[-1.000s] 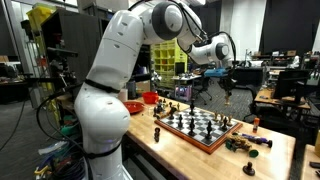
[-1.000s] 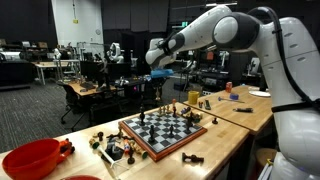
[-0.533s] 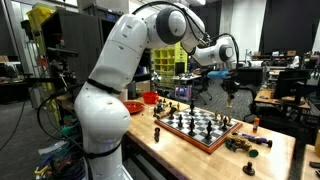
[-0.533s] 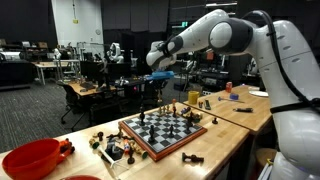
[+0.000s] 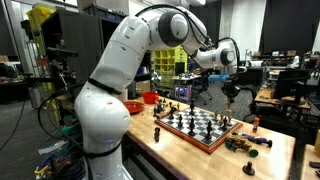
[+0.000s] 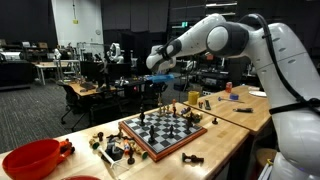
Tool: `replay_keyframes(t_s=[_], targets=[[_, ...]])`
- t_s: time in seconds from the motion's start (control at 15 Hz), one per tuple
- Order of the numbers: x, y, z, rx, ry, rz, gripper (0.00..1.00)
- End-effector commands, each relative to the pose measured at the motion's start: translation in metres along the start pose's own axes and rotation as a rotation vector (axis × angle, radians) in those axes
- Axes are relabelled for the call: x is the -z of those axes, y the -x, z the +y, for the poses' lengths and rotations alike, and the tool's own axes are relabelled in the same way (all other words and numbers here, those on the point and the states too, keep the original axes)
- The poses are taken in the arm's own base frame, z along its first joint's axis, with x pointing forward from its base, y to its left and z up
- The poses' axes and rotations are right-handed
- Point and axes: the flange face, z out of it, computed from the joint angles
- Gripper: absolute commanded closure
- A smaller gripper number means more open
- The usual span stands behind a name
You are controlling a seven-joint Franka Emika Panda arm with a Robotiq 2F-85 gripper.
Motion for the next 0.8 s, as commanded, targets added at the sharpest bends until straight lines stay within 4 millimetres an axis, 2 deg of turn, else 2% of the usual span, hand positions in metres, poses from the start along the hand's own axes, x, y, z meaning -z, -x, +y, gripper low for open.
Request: replay_keyframes(t_s=[0.0,0.73], targets=[[-0.003,-0.004,0.001,-0.007,-0.017,-0.023,0.96],[-0.020,-0.005,0.003,-0.026,-0.033,-0.057,0.96]])
